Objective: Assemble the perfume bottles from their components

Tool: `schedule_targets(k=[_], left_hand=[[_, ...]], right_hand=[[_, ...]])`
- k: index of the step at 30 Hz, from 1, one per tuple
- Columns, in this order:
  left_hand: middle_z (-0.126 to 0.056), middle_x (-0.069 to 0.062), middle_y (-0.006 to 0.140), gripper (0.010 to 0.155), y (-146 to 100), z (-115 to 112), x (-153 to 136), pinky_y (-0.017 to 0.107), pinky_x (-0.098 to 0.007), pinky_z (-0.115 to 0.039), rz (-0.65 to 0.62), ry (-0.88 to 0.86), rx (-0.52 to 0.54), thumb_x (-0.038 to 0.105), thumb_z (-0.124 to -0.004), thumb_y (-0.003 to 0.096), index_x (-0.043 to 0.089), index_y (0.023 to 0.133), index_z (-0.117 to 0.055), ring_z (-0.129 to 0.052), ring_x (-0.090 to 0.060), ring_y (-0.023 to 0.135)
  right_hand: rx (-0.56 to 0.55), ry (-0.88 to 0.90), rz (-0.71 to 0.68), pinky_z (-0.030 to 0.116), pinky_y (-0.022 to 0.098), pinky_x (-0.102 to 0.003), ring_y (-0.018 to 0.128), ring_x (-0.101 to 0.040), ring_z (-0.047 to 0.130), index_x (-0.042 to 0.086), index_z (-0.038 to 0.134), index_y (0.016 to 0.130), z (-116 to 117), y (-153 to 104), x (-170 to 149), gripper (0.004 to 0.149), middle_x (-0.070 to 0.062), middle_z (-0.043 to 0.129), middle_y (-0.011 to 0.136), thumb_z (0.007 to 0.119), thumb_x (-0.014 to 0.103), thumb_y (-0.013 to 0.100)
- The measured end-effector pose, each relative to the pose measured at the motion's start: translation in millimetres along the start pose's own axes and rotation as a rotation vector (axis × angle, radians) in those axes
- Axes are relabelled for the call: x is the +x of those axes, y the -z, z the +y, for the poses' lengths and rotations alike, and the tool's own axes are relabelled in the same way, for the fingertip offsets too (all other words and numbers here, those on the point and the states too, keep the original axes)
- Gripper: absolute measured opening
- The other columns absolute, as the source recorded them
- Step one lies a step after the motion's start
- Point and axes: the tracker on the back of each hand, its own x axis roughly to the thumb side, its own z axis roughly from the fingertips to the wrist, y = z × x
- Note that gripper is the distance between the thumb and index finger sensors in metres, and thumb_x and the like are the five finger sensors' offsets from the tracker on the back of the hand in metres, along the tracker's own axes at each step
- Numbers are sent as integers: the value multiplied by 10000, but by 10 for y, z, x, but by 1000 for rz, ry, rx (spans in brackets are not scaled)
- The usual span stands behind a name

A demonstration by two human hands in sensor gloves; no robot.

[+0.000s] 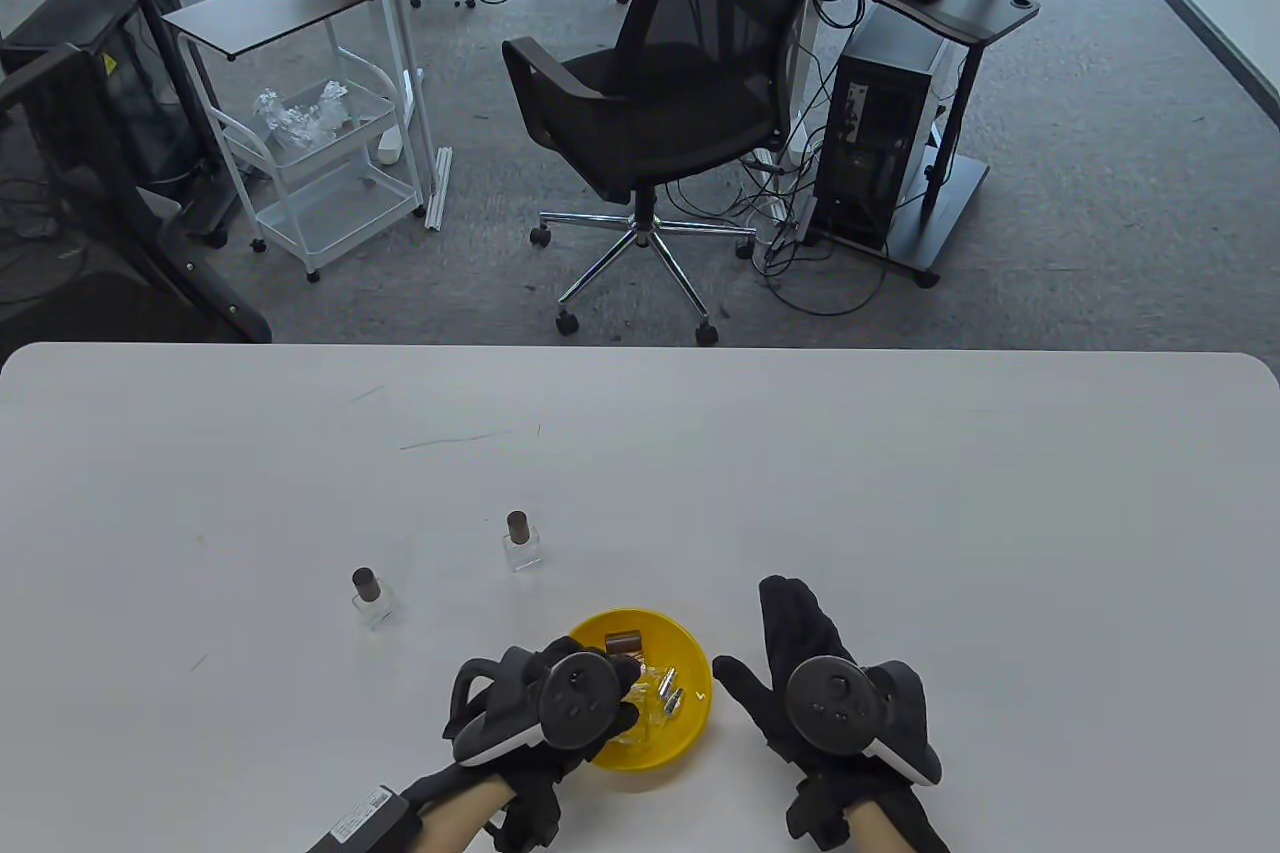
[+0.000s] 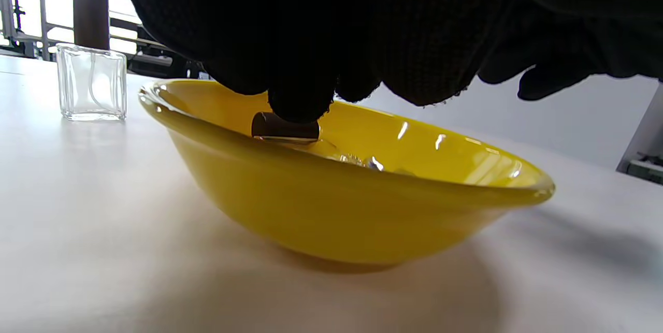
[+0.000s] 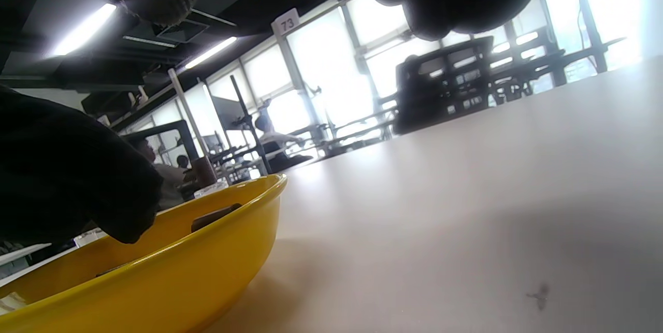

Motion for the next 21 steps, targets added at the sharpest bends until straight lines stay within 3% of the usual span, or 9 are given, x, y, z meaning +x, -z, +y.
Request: schedule_targets(k=[9, 12, 21], left_hand=[[-768, -75, 1004, 593, 198, -151, 128, 689, -475, -671, -19, 141, -152, 453, -909, 421, 293, 982, -809, -730, -356, 909], [-773, -68, 988, 598, 230, -166, 150, 679, -477, -683, -22, 150, -156, 443, -914, 420, 272, 983, -799, -742, -355, 897], [-686, -101, 1032, 660, 297, -155, 143, 711, -509, -636, -39, 123, -300, 405, -929, 424, 234, 1026, -720, -672, -387, 937]], right_hand=[[-1, -13, 14, 603, 623, -650, 926, -605, 563, -37, 242, 1106, -21, -6, -29, 834, -372, 377, 1109, 637, 511, 617], [-4, -19, 21, 603, 623, -649, 926, -605, 562, -39, 242, 1106, -30, -11, -49, 835, -374, 379, 1108, 636, 512, 617], [6, -28, 32, 605, 622, -649, 924, -606, 563, -38, 246, 1106, -34, -16, -64, 832, -374, 378, 1108, 637, 510, 618]])
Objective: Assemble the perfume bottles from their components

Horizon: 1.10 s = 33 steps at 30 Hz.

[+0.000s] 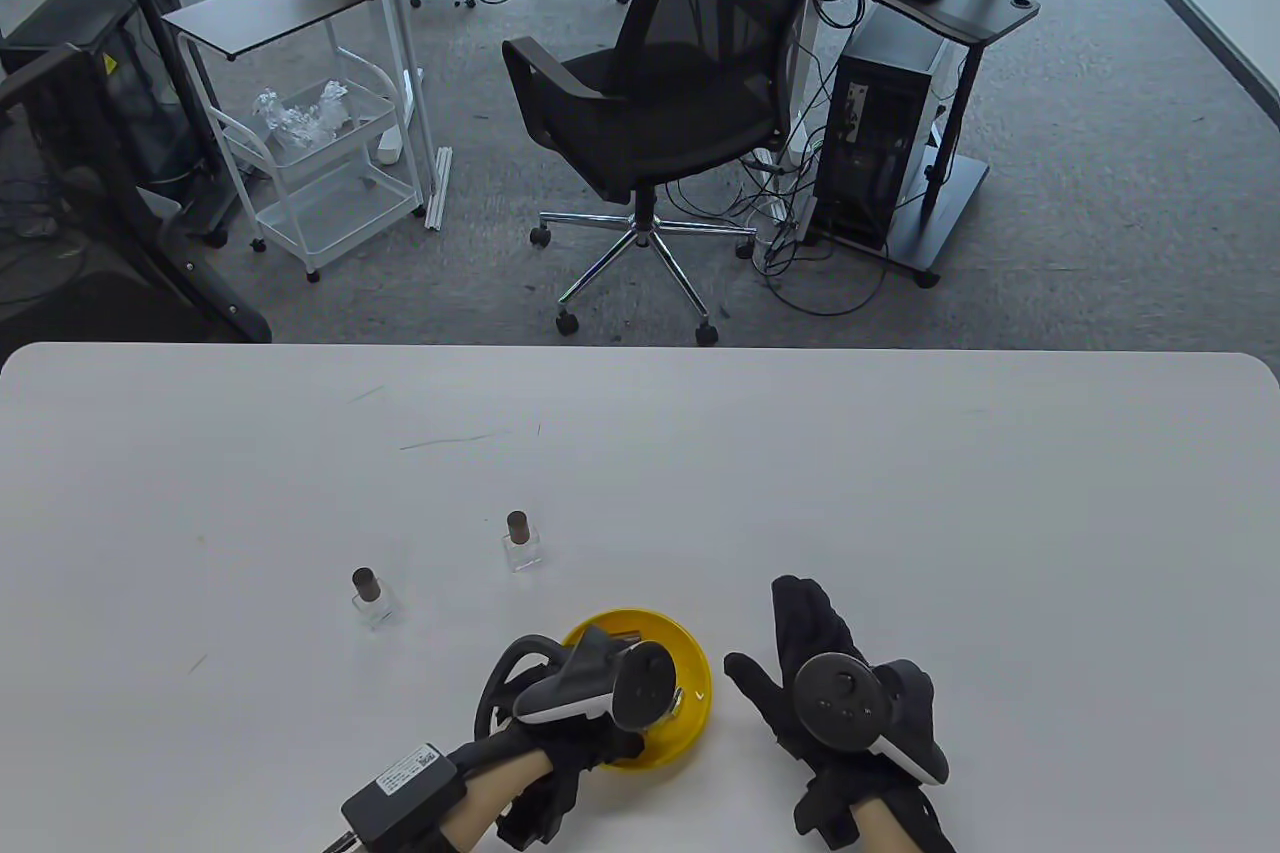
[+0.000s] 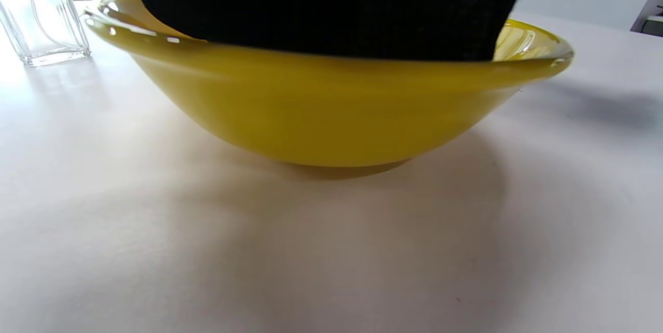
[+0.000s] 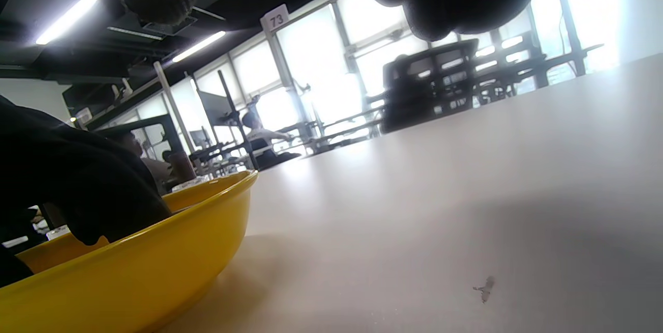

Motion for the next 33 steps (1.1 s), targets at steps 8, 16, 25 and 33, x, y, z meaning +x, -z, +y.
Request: schedule_targets(k=[8, 16, 25, 33], left_hand=[[-632, -105, 1055, 637, 7, 10, 56, 726, -521, -613, 3, 57, -51, 384, -917, 444, 265, 1024, -684, -634, -394, 955], [-583, -118, 1077, 612, 17, 1, 115, 737, -526, -597, -3, 124, -87, 382, -886, 471, 298, 1035, -664, -612, -397, 967], [-473, -125, 1081, 623, 69, -24, 37, 766, -534, -516, -17, 56, -149, 406, -864, 487, 323, 1059, -632, -504, -401, 977], [-489, -149, 1097, 666, -32, -53, -47, 765, -550, -538, -55, 0, -82, 404, -847, 489, 244, 1077, -577, -524, -415, 993]], right_hand=[[10, -7, -1, 605, 621, -649, 923, -607, 564, -39, 252, 1108, -3, -1, 1, 831, -374, 382, 1107, 637, 510, 617], [22, 1, -4, 605, 621, -649, 925, -606, 563, -36, 259, 1110, 12, 9, 11, 827, -376, 382, 1107, 636, 511, 618], [30, 26, -7, 602, 623, -649, 927, -606, 558, -31, 260, 1111, 23, 19, 14, 822, -374, 375, 1110, 633, 512, 619], [32, 41, -19, 601, 625, -649, 928, -605, 557, -39, 233, 1105, 42, 27, 32, 836, -374, 371, 1109, 633, 511, 618]])
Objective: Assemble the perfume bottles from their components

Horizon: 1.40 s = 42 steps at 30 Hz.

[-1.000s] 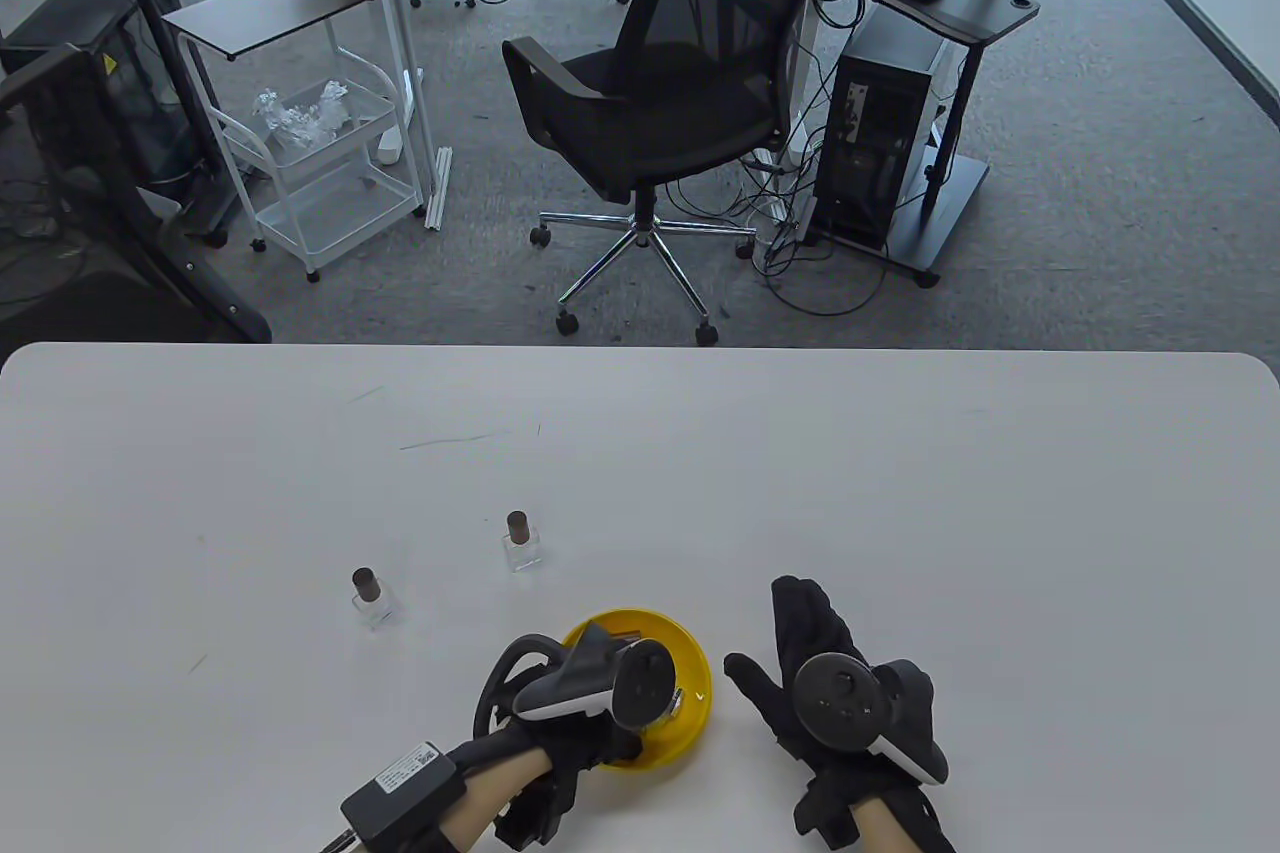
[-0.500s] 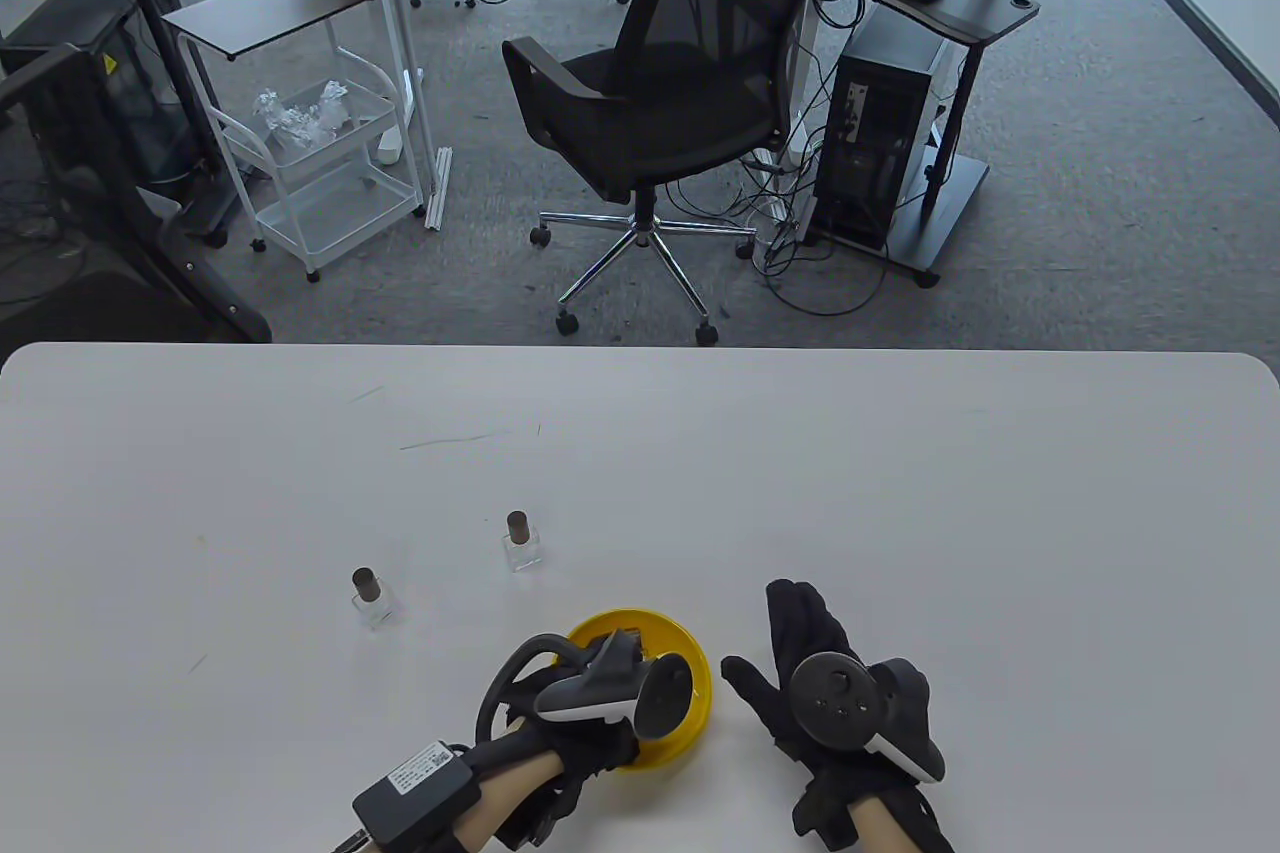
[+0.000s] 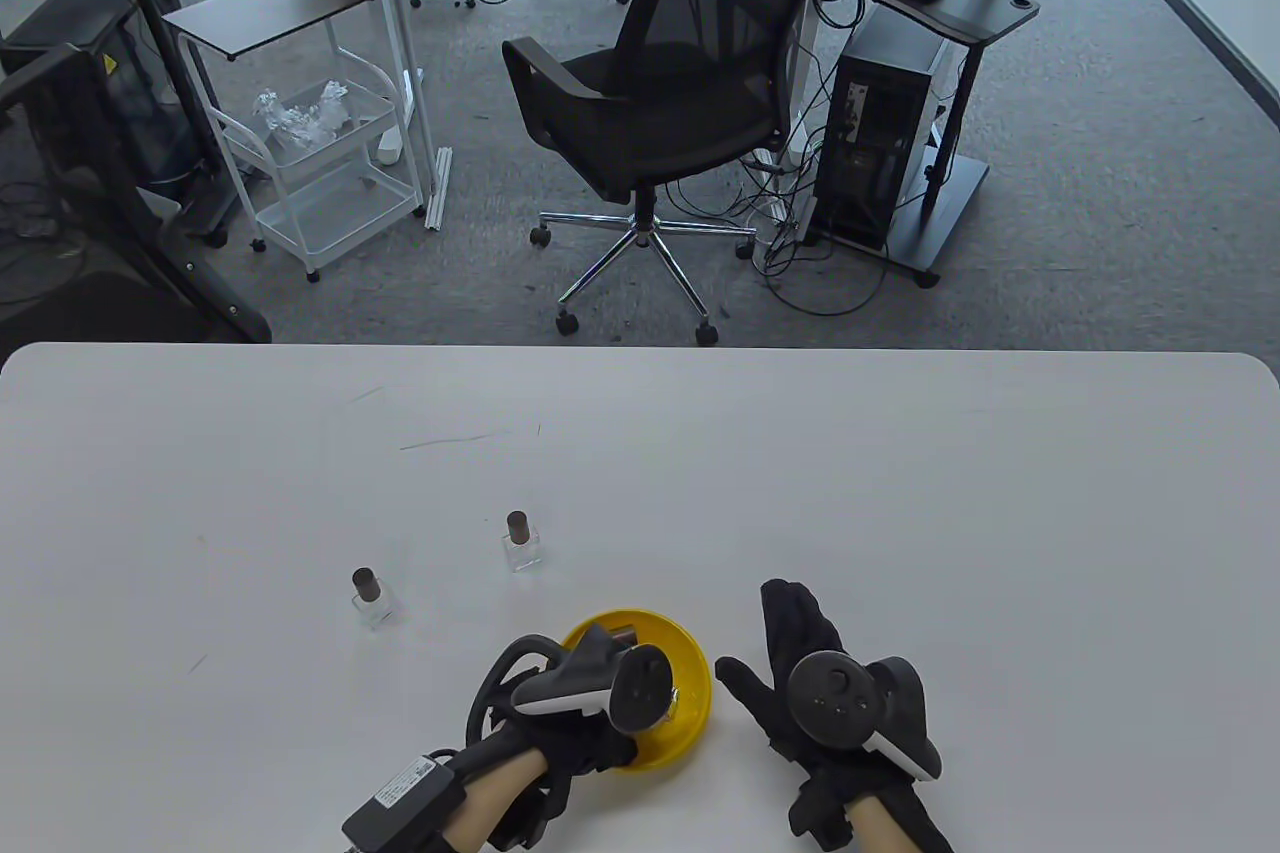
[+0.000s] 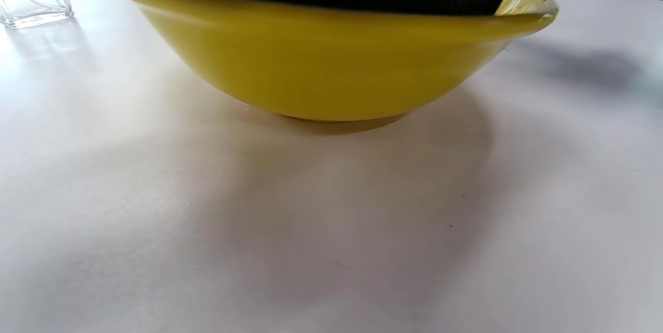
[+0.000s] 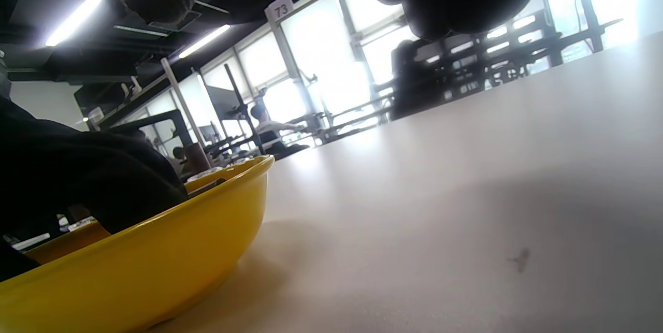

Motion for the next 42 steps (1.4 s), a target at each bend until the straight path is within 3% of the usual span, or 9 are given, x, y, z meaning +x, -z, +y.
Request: schedule_targets(k=[8, 16, 23, 34, 42], left_hand=[[-602, -162, 1119, 681, -241, 60, -120, 712, -528, -656, -42, -206, 137, 399, -838, 491, 230, 1084, -548, -635, -428, 1006], [-685, -137, 1083, 684, -605, 157, -347, 656, -488, -743, -74, -443, 394, 407, -820, 501, 214, 1084, -519, -755, -390, 959], [-700, -135, 1052, 685, -800, 22, -641, 627, -467, -770, -72, -661, 603, 422, -813, 505, 193, 1075, -510, -797, -376, 925], [-705, -130, 1033, 710, -918, -129, -850, 629, -448, -778, -32, -809, 682, 413, -848, 487, 185, 1064, -501, -803, -383, 893], [-711, -132, 1027, 726, -937, -166, -920, 623, -444, -787, -5, -861, 708, 403, -868, 478, 181, 1064, -502, -812, -380, 885]], right_hand=[[9, 3, -3, 602, 624, -649, 926, -606, 559, -39, 237, 1105, 27, 5, 8, 835, -374, 371, 1109, 632, 513, 618], [15, -13, -5, 604, 622, -648, 925, -606, 562, -39, 240, 1104, 39, 1, 21, 833, -377, 376, 1106, 633, 511, 618], [21, -29, 3, 605, 621, -648, 924, -606, 564, -41, 240, 1104, 57, 0, 23, 834, -377, 378, 1106, 634, 511, 617], [29, -2, -49, 601, 627, -642, 933, -593, 557, -22, 271, 1112, 108, 8, 147, 807, -355, 376, 1115, 633, 504, 620], [58, 83, -175, 598, 647, -619, 949, -544, 586, 49, 454, 1115, 163, 18, 398, 661, -267, 474, 1134, 673, 427, 619]])
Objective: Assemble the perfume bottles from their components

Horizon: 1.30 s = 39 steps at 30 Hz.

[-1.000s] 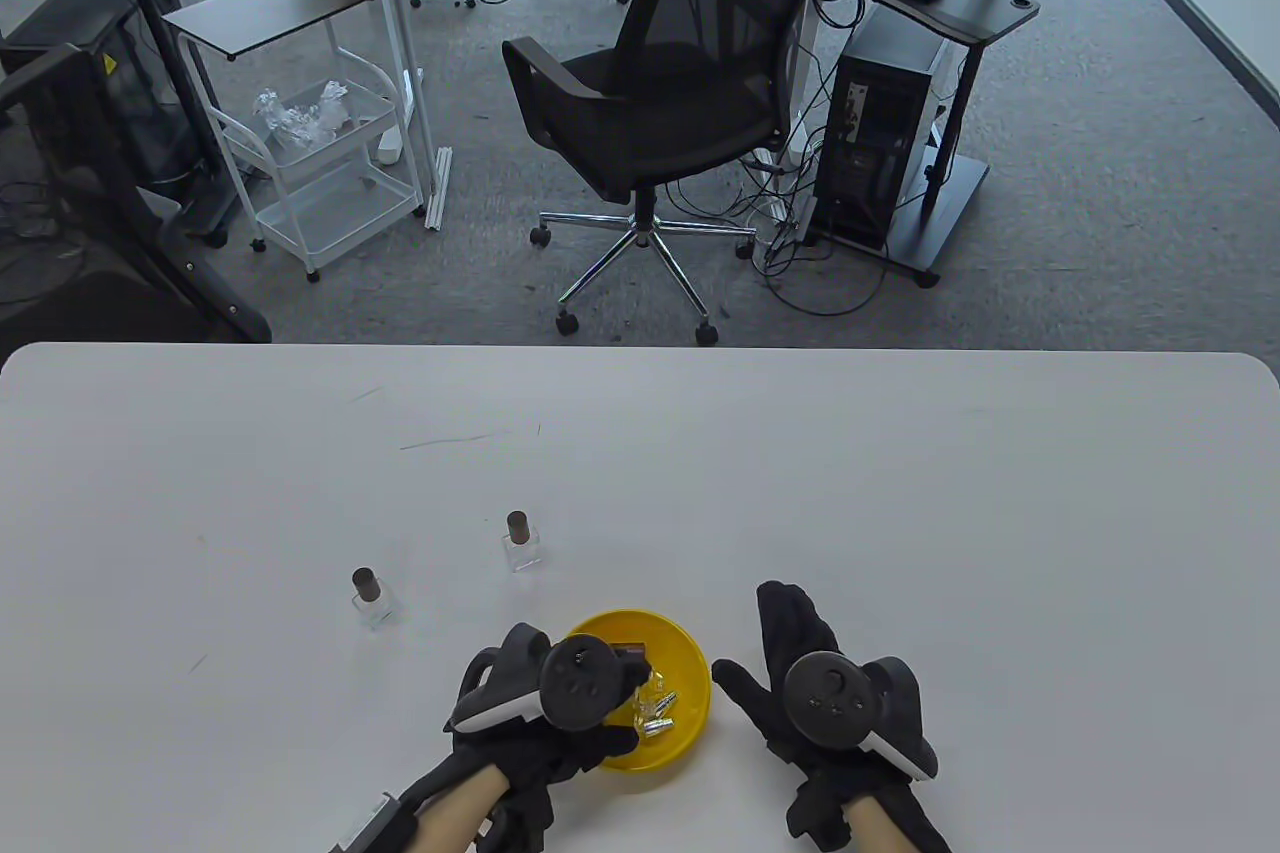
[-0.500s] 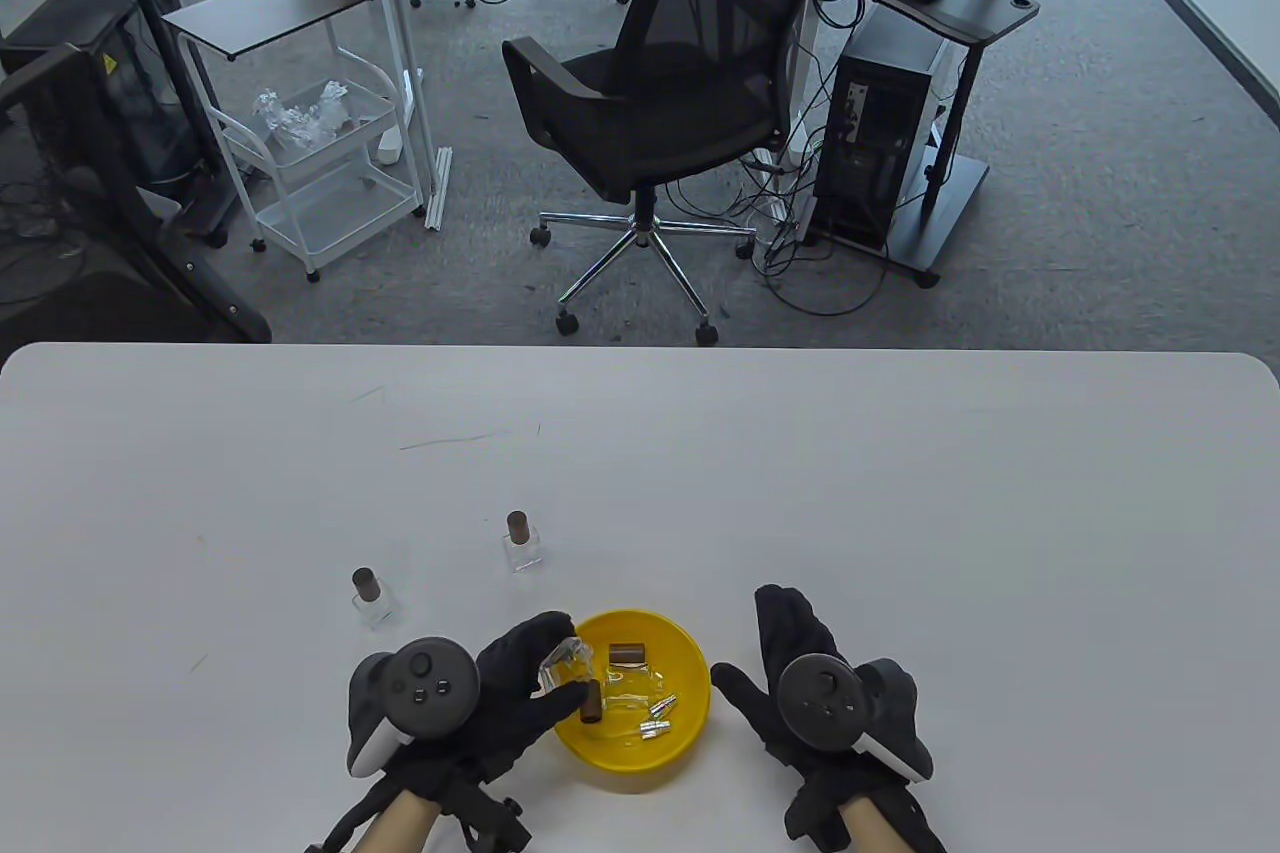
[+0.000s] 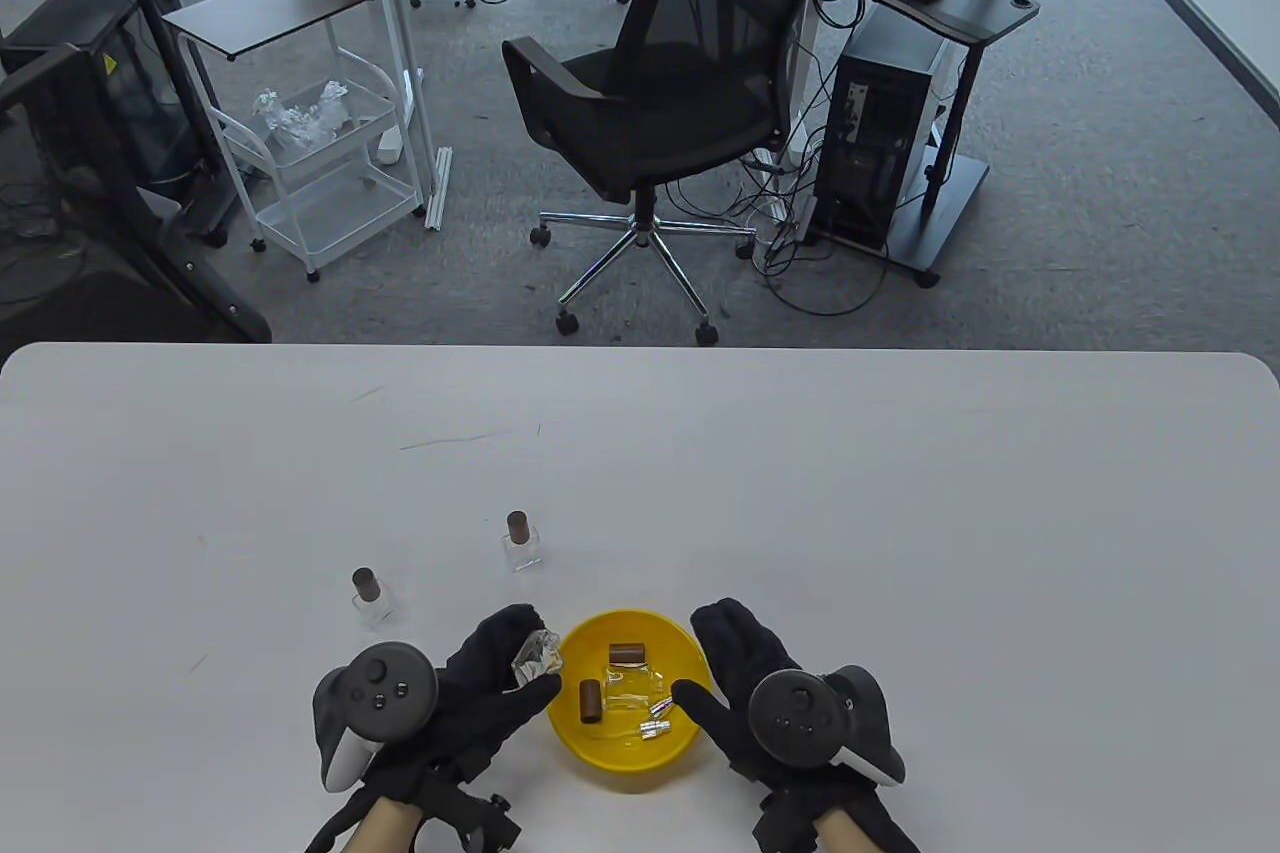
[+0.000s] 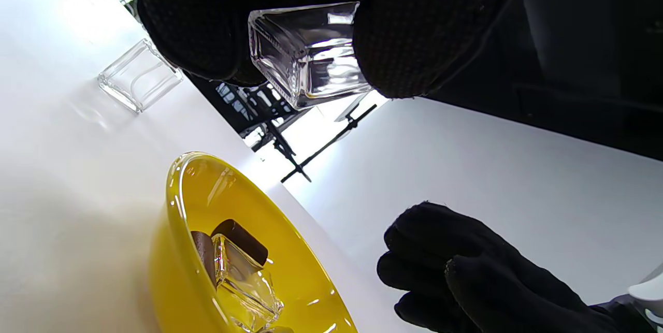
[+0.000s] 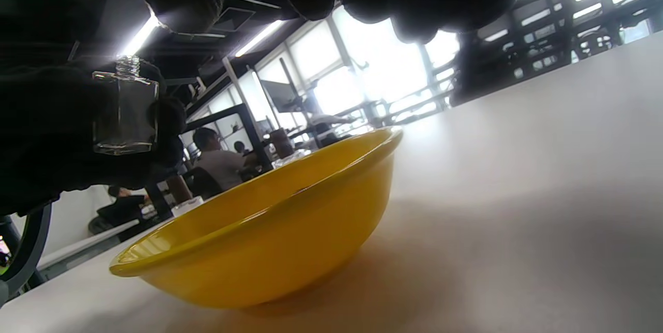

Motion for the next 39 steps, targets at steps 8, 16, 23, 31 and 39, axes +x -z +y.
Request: schedule_targets(k=[8, 16, 23, 31, 39], left_hand=[[-711, -135, 1026, 722, 1, -38, -11, 621, -449, -781, 15, -47, -6, 404, -865, 481, 179, 1065, -506, -807, -386, 883], [-709, -142, 1026, 719, 18, -101, -38, 619, -456, -775, 26, -61, -34, 398, -865, 482, 177, 1065, -508, -805, -387, 881], [-710, -145, 1026, 713, 43, -116, -79, 619, -460, -771, 39, -65, -47, 395, -865, 483, 177, 1065, -514, -800, -393, 884], [-710, -144, 1027, 711, 55, -110, -84, 619, -461, -769, 39, -67, -44, 395, -862, 486, 178, 1066, -514, -800, -394, 882], [-711, -142, 1026, 710, 51, -92, -96, 619, -457, -771, 32, -22, -37, 400, -858, 488, 179, 1067, -512, -803, -387, 882]], right_hand=[[196, -85, -88, 582, 656, -623, 940, -506, 653, 81, 605, 1076, 237, 74, 203, 643, -203, 639, 1107, 751, 453, 573], [311, -308, -110, 513, 672, -654, 944, -489, 648, 100, 651, 1056, 449, 117, 345, 680, -178, 709, 1068, 766, 515, 530], [310, -358, -97, 465, 677, -666, 923, -496, 643, 71, 688, 1041, 545, 130, 370, 709, -195, 764, 1007, 654, 570, 538], [328, -346, -101, 425, 682, -683, 917, -488, 658, 76, 694, 1031, 580, 131, 368, 670, -184, 782, 980, 643, 545, 556], [328, -317, -107, 411, 683, -688, 909, -477, 679, 93, 695, 1011, 596, 135, 364, 621, -176, 781, 973, 659, 529, 570]])
